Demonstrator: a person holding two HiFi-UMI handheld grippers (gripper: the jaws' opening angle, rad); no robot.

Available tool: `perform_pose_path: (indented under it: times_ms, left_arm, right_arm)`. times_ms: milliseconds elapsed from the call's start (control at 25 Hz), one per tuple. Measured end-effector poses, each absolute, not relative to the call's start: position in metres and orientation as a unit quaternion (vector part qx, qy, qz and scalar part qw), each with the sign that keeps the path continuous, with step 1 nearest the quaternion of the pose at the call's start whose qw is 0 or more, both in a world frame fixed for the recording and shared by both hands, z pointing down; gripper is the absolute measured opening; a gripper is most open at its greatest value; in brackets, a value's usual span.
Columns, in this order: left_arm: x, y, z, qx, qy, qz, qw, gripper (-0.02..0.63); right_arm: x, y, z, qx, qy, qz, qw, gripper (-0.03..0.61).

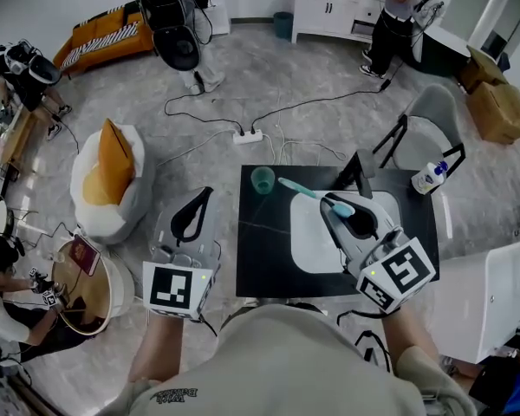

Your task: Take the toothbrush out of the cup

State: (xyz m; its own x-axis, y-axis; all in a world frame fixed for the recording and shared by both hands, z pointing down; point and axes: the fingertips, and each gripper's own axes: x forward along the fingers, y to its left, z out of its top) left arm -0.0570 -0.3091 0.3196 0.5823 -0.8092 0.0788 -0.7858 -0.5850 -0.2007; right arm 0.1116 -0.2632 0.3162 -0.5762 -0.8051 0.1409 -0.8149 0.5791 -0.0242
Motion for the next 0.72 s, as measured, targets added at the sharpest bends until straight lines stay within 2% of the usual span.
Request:
perform_pose_path:
  times_ms: [280, 720]
  left_arm:
    - [-0.062, -0.307, 0.343, -0.883, 0.457, -0.1, 0.043, 0.002]
    - [-0.053, -0.311, 0.347, -0.884, 0.454, -0.102, 0.038, 0.002]
  right_arm:
    - [0.109, -0.262, 0.33, 0.448, -0.89, 0.053, 0.068, 0.026]
    - [0.109, -0.267, 0.335, 0.445, -0.891, 0.056, 0.07, 0.026]
